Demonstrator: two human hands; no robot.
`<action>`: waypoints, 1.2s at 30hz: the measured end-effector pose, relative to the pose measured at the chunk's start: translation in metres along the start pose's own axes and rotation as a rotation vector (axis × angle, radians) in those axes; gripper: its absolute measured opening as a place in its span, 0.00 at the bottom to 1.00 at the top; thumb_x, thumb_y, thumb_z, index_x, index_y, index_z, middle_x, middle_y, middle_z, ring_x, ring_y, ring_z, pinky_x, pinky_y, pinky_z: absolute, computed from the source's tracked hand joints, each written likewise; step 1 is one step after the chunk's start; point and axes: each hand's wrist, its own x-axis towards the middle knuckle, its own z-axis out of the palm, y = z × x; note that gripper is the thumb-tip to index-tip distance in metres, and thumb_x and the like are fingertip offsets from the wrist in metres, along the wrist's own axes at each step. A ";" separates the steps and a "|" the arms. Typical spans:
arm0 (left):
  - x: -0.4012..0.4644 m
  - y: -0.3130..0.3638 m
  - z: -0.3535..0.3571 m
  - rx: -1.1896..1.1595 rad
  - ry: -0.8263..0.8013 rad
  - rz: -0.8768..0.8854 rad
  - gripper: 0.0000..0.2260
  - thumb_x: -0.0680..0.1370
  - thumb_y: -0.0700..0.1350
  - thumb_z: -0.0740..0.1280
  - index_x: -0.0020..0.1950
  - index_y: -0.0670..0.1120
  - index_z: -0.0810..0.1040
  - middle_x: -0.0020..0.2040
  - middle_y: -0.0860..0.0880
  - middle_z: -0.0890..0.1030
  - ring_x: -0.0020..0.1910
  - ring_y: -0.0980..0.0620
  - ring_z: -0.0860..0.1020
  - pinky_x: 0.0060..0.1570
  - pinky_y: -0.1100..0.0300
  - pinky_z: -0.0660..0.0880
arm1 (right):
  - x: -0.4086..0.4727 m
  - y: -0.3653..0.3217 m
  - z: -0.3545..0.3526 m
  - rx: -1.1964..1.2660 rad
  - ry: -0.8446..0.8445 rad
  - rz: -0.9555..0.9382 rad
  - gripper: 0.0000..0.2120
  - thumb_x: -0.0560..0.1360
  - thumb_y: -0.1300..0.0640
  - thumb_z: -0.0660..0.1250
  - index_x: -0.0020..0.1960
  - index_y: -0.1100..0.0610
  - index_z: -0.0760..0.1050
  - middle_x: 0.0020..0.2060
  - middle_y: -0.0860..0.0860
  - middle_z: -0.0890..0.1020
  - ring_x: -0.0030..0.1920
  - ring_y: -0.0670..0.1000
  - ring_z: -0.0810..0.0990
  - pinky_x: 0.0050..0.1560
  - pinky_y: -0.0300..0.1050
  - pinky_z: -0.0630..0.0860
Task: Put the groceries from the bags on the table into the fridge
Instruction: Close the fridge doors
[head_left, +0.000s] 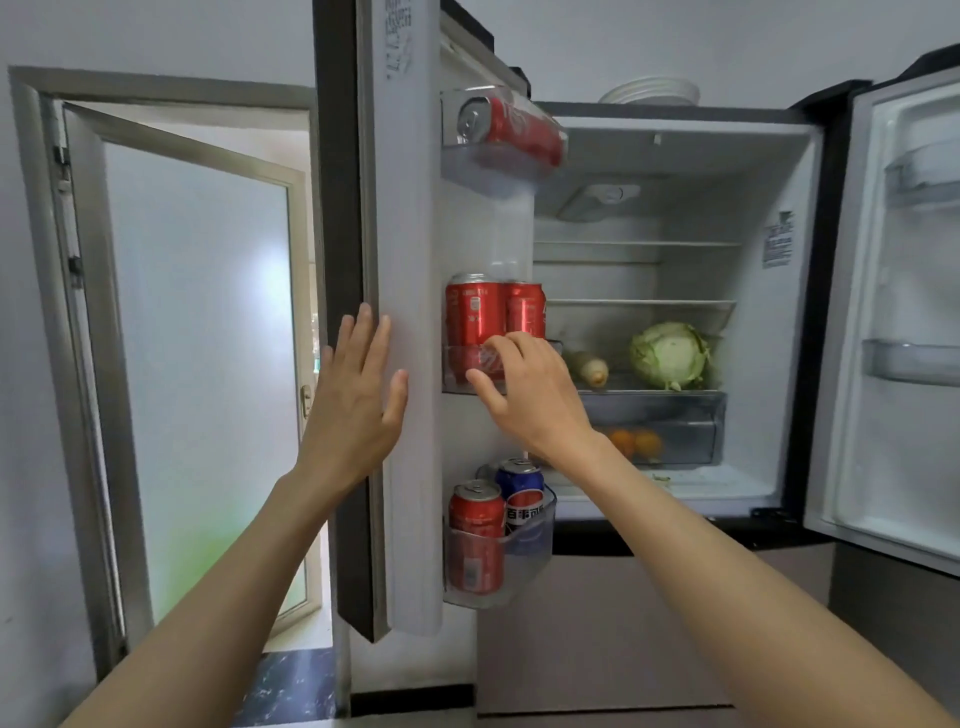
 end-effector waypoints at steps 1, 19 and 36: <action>0.005 0.004 0.000 0.017 0.005 0.003 0.29 0.77 0.55 0.46 0.77 0.48 0.48 0.77 0.50 0.44 0.76 0.52 0.42 0.75 0.50 0.43 | -0.002 0.007 -0.002 0.028 0.018 0.014 0.20 0.78 0.47 0.60 0.64 0.59 0.70 0.59 0.54 0.75 0.60 0.53 0.72 0.64 0.48 0.66; 0.048 0.132 0.067 0.220 0.112 0.256 0.26 0.80 0.51 0.43 0.76 0.43 0.44 0.76 0.45 0.41 0.75 0.48 0.38 0.72 0.53 0.35 | -0.044 0.116 -0.053 0.303 -0.001 0.324 0.25 0.80 0.50 0.56 0.75 0.56 0.58 0.74 0.51 0.62 0.74 0.49 0.59 0.71 0.44 0.55; 0.060 0.212 0.140 -0.156 -0.147 0.223 0.24 0.82 0.44 0.52 0.77 0.46 0.47 0.78 0.50 0.45 0.75 0.55 0.38 0.70 0.60 0.37 | -0.055 0.191 -0.052 0.341 -0.201 0.276 0.32 0.79 0.51 0.60 0.77 0.50 0.46 0.77 0.48 0.52 0.76 0.48 0.53 0.73 0.50 0.56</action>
